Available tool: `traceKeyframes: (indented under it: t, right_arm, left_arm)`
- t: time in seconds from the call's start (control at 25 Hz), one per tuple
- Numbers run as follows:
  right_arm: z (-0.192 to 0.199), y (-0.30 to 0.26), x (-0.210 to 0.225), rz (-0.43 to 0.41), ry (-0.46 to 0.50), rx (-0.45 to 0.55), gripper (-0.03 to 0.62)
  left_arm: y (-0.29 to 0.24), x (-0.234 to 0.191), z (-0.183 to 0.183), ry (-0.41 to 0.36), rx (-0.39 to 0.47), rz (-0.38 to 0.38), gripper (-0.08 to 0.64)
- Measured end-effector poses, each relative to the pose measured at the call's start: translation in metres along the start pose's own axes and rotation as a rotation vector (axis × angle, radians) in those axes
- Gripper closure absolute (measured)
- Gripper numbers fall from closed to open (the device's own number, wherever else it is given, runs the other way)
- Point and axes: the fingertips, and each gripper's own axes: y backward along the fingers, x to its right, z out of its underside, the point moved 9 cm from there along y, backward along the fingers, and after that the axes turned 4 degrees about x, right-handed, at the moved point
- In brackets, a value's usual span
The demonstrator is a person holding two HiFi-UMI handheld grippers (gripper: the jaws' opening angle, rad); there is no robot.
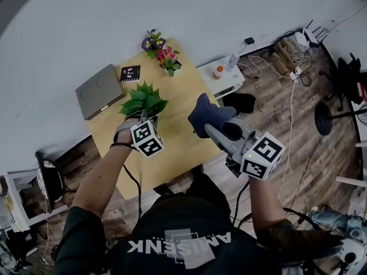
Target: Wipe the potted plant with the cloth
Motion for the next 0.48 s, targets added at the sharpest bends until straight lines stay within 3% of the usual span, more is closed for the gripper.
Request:
traceKeyframes:
  t: [0.2,0.36,0.48]
  right_arm:
    - [-0.001,-0.004,-0.005,-0.026,0.003,0.008,0.563]
    - [0.000,-0.008,-0.009,-0.036,0.002,0.007,0.563]
    - [-0.002,-0.009,-0.010,-0.037,0.003,0.009,0.563]
  left_arm:
    - [0.006,-0.003,0.003,0.116,0.060,0.091,0.476]
    - [0.014,-0.003,0.007,0.092,0.068,0.061,0.460]
    - [0.025,-0.005,0.006,0.130,0.099,0.040,0.460]
